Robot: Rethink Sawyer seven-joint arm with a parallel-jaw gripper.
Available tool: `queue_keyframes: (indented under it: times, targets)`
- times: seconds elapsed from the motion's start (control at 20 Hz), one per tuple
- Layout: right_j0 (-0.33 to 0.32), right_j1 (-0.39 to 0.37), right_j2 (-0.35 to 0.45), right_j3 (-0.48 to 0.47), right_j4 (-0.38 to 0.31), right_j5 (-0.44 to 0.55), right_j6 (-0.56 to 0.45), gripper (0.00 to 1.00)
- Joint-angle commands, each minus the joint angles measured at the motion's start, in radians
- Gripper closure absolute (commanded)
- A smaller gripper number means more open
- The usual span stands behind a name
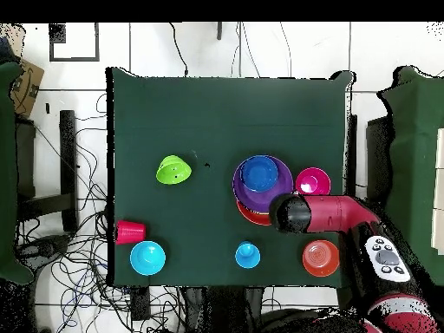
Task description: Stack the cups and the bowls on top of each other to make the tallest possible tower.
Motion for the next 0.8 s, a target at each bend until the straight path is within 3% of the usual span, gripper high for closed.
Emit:
queue_keyframes:
  times: [0.05,0.8]
  targets:
    - [0.044,0.11,0.011,0.015,0.006,-0.029,0.177,0.0]
    - [0.049,0.131,-0.025,0.029,-0.018,-0.083,0.195,0.0]
